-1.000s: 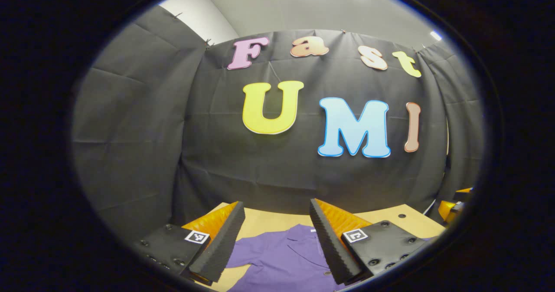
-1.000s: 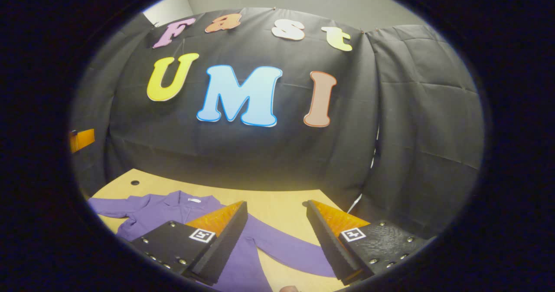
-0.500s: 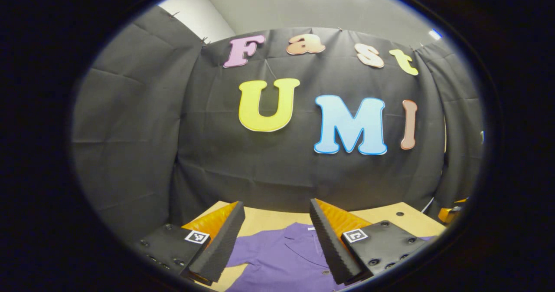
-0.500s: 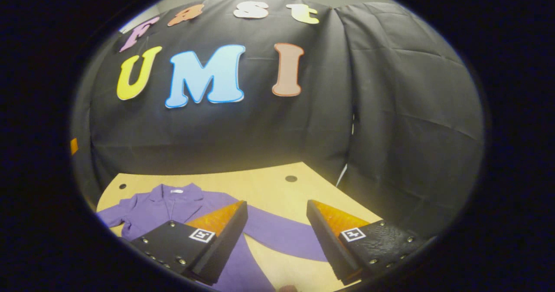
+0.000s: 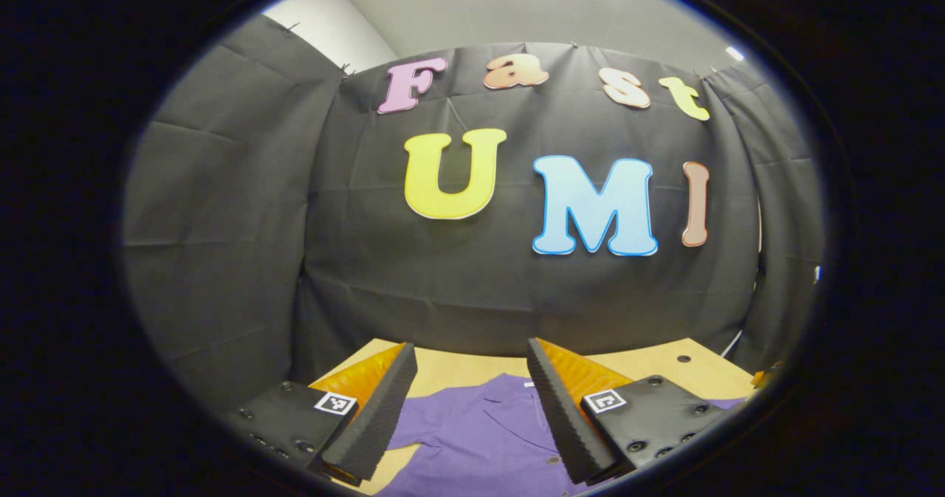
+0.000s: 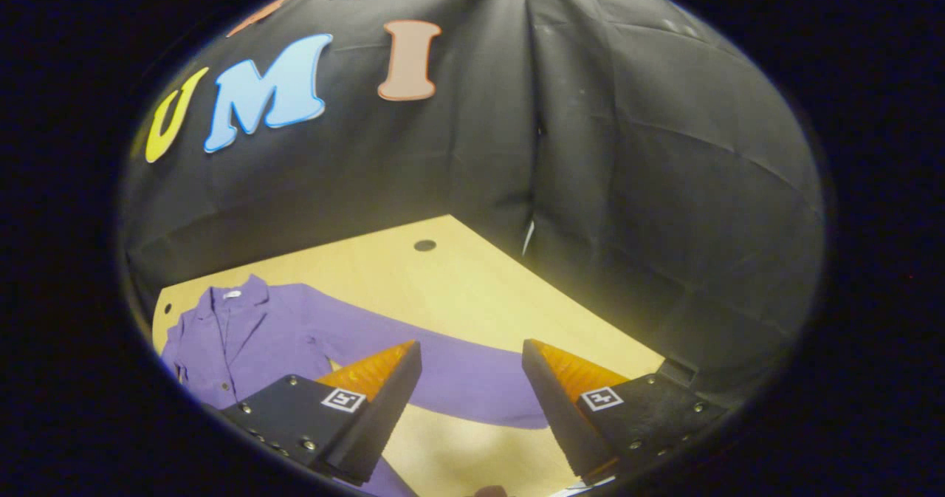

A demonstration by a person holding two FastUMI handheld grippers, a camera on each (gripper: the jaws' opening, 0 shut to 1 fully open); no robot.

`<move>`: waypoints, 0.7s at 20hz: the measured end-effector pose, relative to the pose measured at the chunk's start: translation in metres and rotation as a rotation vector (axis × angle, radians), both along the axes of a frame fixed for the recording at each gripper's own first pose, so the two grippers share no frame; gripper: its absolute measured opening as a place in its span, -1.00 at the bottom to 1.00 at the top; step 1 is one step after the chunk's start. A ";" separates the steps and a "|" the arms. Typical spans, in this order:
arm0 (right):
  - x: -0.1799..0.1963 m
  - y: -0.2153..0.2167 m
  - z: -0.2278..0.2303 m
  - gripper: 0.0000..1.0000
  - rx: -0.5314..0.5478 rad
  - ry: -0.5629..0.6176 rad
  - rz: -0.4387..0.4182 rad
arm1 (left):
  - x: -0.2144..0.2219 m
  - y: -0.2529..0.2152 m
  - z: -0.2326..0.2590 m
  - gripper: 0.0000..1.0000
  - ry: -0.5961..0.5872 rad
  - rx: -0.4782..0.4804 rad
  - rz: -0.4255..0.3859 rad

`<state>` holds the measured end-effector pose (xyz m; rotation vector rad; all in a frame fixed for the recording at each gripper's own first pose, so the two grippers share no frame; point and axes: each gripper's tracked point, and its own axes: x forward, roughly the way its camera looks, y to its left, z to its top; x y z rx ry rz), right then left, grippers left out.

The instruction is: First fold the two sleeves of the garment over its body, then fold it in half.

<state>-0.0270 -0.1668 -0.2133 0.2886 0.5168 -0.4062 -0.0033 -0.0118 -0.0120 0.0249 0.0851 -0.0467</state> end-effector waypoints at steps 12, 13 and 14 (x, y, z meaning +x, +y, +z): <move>-0.012 -0.046 -0.130 0.84 0.250 0.213 -0.140 | -0.008 -0.005 -0.009 0.87 0.049 0.037 0.005; -0.011 -0.047 -0.135 0.85 0.256 0.221 -0.142 | -0.010 -0.005 -0.010 0.87 0.052 0.040 0.008; -0.009 -0.047 -0.138 0.85 0.262 0.224 -0.144 | -0.010 -0.004 -0.010 0.87 0.055 0.041 0.011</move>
